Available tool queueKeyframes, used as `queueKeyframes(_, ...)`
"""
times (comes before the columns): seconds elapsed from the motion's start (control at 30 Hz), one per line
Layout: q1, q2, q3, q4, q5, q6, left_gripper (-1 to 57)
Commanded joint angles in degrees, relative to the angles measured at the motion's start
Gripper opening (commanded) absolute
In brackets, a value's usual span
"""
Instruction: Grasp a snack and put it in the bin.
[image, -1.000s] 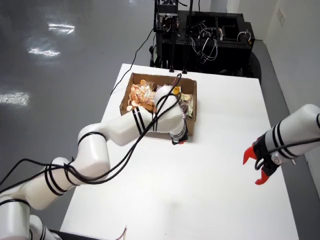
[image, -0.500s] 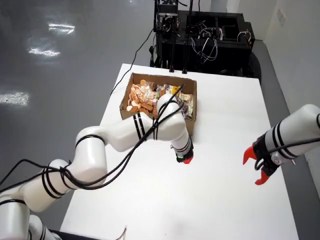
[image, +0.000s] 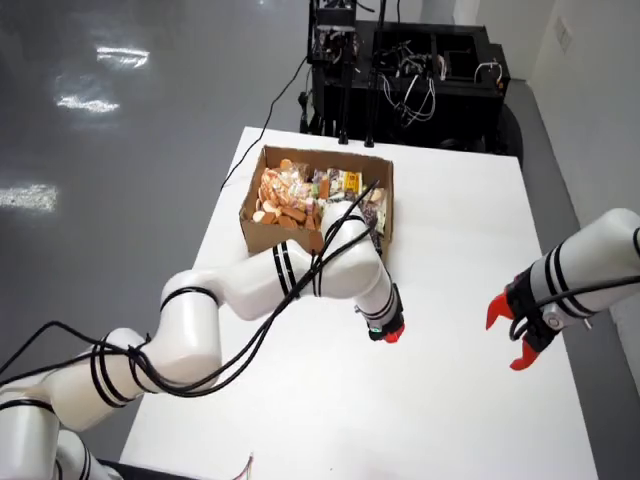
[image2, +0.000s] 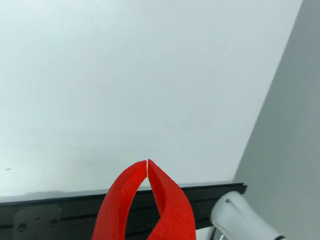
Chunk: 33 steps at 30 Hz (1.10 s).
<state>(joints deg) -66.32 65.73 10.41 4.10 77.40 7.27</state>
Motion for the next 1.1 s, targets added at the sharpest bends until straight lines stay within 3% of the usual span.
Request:
queueKeyframes(0.03,-0.1,3.9,-7.2,0.1,0.0,-3.2,-0.4)
queueKeyframes(0.37,-0.3,12.8,-24.0,0.0,0.0,-7.5,-0.4)
queueKeyframes(1.1,-0.3,14.9,-28.1,0.0,-0.2,-10.7,-0.4)
